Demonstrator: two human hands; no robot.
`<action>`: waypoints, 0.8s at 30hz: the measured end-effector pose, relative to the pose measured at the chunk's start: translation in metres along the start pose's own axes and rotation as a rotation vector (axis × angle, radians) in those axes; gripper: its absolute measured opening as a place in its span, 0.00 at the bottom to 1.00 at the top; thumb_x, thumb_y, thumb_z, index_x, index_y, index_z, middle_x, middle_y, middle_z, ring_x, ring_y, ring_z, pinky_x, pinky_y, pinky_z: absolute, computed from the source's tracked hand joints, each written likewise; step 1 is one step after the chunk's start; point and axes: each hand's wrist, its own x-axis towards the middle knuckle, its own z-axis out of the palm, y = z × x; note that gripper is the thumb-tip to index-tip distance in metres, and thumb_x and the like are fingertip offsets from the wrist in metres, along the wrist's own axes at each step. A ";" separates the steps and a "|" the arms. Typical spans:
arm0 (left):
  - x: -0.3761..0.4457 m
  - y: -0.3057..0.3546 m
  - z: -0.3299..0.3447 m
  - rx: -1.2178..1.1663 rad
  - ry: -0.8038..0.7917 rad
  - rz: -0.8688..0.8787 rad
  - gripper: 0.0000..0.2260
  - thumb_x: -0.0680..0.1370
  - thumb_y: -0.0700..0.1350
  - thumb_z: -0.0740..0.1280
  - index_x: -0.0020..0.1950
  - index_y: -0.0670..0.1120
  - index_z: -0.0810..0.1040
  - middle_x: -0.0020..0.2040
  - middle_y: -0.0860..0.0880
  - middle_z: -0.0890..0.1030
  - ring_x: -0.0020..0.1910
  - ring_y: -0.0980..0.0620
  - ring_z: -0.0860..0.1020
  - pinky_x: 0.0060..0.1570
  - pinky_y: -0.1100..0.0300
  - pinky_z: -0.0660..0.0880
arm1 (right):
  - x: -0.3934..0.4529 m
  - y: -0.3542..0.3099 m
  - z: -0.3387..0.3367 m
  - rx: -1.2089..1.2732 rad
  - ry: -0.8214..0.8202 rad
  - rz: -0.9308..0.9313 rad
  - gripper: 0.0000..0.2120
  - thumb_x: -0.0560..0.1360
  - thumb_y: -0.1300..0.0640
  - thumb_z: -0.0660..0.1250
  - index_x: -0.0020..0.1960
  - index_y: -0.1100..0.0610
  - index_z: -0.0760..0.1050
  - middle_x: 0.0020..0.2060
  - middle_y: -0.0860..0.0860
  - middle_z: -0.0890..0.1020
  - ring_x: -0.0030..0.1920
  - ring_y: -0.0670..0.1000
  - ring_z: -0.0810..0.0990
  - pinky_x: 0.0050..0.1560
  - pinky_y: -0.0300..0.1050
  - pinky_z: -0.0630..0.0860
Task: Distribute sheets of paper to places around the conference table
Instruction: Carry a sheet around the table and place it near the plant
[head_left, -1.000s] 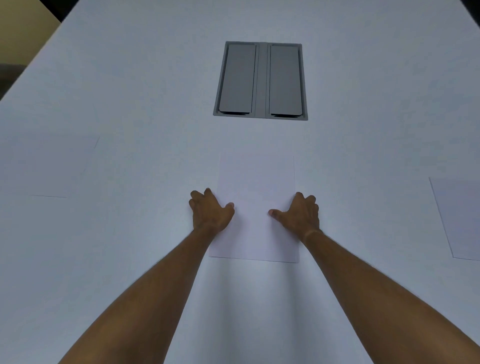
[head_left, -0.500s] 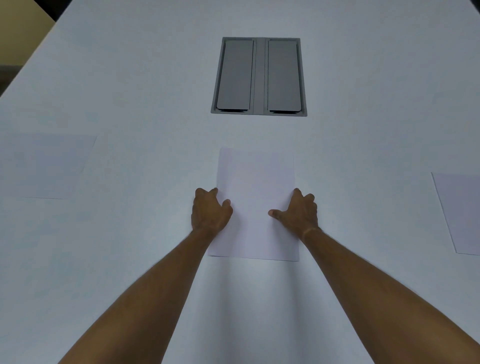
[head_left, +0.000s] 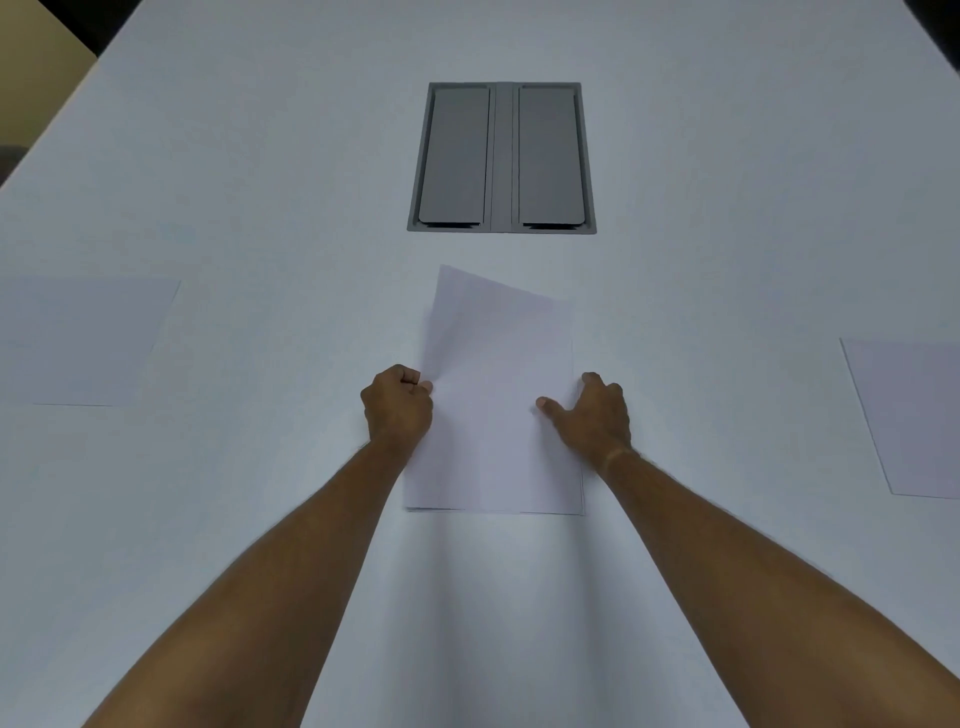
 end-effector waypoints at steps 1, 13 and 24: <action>0.000 0.000 -0.001 -0.024 0.004 0.006 0.02 0.76 0.40 0.70 0.48 0.42 0.80 0.40 0.48 0.81 0.40 0.49 0.78 0.50 0.57 0.77 | 0.002 0.001 -0.002 0.038 0.018 0.008 0.34 0.75 0.42 0.70 0.72 0.59 0.65 0.65 0.59 0.70 0.67 0.61 0.71 0.60 0.51 0.71; -0.017 0.020 -0.015 -0.210 -0.013 0.066 0.02 0.76 0.40 0.71 0.46 0.44 0.79 0.34 0.53 0.77 0.33 0.58 0.74 0.35 0.68 0.70 | 0.007 0.000 -0.042 0.633 0.044 0.011 0.09 0.76 0.56 0.71 0.54 0.58 0.79 0.38 0.50 0.78 0.42 0.51 0.76 0.44 0.46 0.73; -0.059 0.081 -0.031 -0.319 -0.128 0.154 0.07 0.77 0.42 0.69 0.55 0.44 0.80 0.46 0.44 0.81 0.43 0.49 0.78 0.49 0.54 0.77 | -0.033 -0.003 -0.110 0.716 0.153 -0.179 0.02 0.76 0.60 0.72 0.44 0.56 0.81 0.41 0.56 0.83 0.43 0.52 0.81 0.52 0.48 0.80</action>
